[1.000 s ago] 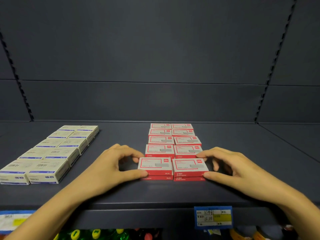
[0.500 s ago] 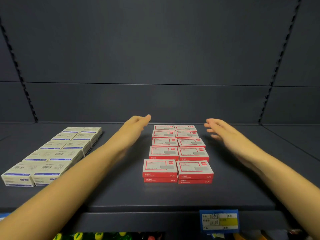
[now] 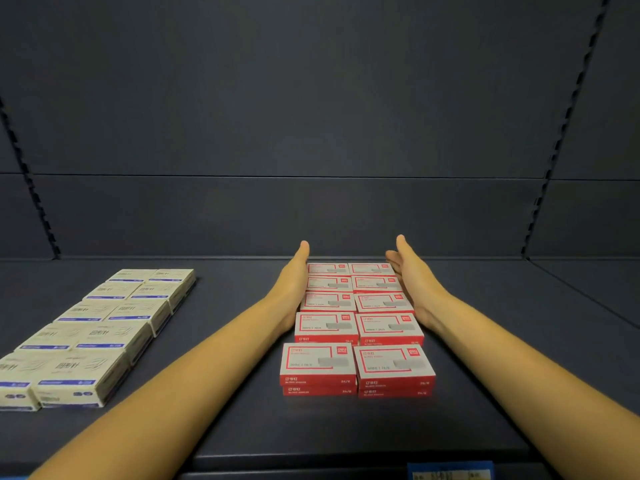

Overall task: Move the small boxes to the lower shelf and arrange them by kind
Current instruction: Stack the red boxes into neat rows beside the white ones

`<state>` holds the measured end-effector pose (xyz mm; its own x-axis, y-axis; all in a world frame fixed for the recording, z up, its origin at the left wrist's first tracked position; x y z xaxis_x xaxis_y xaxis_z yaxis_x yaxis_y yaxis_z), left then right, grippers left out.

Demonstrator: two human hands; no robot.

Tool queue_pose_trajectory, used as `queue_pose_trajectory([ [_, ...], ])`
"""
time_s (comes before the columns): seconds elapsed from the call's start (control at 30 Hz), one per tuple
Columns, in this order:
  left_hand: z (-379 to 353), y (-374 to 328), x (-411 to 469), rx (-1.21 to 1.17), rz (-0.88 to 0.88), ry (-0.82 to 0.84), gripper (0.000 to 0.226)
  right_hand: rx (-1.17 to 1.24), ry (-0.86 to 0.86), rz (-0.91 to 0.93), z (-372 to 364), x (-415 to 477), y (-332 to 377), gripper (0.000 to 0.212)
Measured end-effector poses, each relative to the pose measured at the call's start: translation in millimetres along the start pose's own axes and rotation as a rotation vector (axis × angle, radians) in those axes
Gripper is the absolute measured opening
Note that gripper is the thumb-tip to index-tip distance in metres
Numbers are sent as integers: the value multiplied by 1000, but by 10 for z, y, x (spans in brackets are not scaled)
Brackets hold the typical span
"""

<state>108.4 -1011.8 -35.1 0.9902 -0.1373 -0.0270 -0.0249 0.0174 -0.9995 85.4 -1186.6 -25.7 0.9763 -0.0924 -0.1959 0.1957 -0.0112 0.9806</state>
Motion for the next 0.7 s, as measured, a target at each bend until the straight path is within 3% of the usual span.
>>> queue_pose_trajectory([
  [0.2,-66,50,29,-15,82,99,81,46,-38,-58,13,8,-47,45],
  [0.37,11,41,191,-7,-4,-26,50,74,-114,-15,84,118,-36,56],
  [0.6,-49,19,225,-2,-57,-19,47,4,-28,-20,4,112,-49,48],
  [0.7,11,38,254,36,-79,-74,46,-183,-51,72,0,121,8,48],
])
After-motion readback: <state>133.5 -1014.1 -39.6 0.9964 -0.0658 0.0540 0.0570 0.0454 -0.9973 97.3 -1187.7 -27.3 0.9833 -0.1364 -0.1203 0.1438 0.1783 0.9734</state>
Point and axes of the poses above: each hand's wrist, its own x-axis towards the middle knuckle, its own z-axis out of the back of the hand, y = z × x, the point moved 5 cm from there along x, towards the middle knuckle, and after that the axes turned 4 degrees about -z, right-handed, at the moved point
